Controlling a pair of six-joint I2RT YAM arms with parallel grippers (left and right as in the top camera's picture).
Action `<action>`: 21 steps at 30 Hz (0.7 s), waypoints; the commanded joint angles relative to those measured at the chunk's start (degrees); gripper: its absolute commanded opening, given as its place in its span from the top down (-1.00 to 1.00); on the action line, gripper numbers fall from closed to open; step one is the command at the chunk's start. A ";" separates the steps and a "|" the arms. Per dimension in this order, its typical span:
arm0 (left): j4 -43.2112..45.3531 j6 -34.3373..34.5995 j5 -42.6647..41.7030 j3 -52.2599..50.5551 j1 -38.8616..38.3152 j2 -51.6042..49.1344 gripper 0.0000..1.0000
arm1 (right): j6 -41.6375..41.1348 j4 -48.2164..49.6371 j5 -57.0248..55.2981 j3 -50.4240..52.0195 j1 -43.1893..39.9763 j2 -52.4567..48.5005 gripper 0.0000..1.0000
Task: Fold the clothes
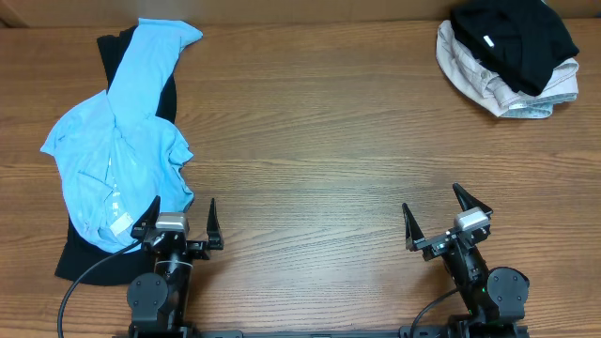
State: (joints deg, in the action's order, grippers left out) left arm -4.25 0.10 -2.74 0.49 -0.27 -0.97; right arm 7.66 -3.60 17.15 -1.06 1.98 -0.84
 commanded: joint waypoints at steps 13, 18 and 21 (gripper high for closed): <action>-0.04 0.76 0.37 -0.22 0.35 0.72 -1.00 | -0.20 0.31 -0.37 0.59 0.26 0.61 -1.00; -0.09 -1.11 2.34 -0.22 0.35 0.72 -1.00 | -0.20 0.31 -0.37 0.59 0.26 0.61 -1.00; -0.07 -1.81 3.13 -0.22 0.35 0.72 -1.00 | -0.20 0.31 -0.37 0.59 0.26 0.61 -1.00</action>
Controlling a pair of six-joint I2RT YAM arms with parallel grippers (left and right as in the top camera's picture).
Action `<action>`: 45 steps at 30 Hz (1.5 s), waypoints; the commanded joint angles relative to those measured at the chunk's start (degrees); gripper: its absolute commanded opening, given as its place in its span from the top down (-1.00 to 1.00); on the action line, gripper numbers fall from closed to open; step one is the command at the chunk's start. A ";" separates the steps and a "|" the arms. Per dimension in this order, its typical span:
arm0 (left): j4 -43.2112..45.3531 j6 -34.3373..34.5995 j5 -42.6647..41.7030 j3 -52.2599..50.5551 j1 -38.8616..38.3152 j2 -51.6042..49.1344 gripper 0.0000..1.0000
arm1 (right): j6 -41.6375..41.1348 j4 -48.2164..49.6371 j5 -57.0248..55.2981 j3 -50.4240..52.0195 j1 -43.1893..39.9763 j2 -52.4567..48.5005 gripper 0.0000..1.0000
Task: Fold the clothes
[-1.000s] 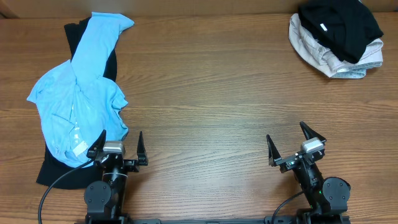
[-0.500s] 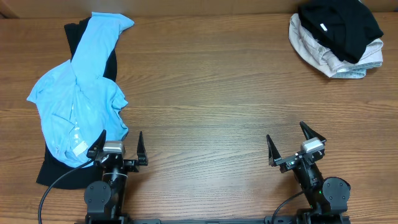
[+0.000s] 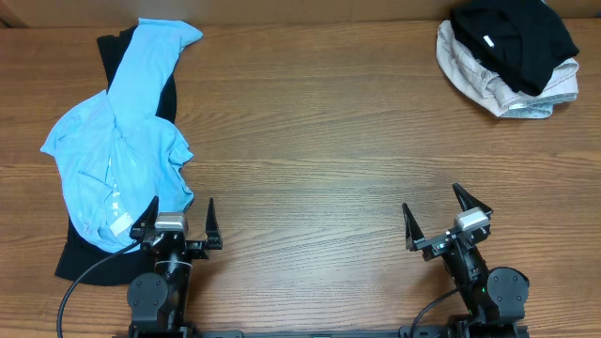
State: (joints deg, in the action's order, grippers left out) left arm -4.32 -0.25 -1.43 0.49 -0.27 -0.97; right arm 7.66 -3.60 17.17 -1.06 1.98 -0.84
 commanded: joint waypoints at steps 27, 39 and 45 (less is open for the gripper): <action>1.97 10.38 -11.10 1.27 0.35 0.72 -1.00 | -7.54 0.24 4.72 -1.75 0.26 0.57 -1.00; -4.48 13.75 -10.19 17.62 0.37 -3.87 -0.99 | -7.91 -5.57 8.02 -18.25 0.26 -5.62 -1.00; -10.25 12.74 -10.23 28.79 0.35 -15.74 -0.99 | -7.89 -12.20 8.02 -31.39 0.26 -17.73 -1.00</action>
State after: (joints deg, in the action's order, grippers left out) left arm -12.99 12.40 -11.60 23.31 -0.27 -10.92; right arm 0.12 -14.52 25.06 -26.20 1.98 -13.50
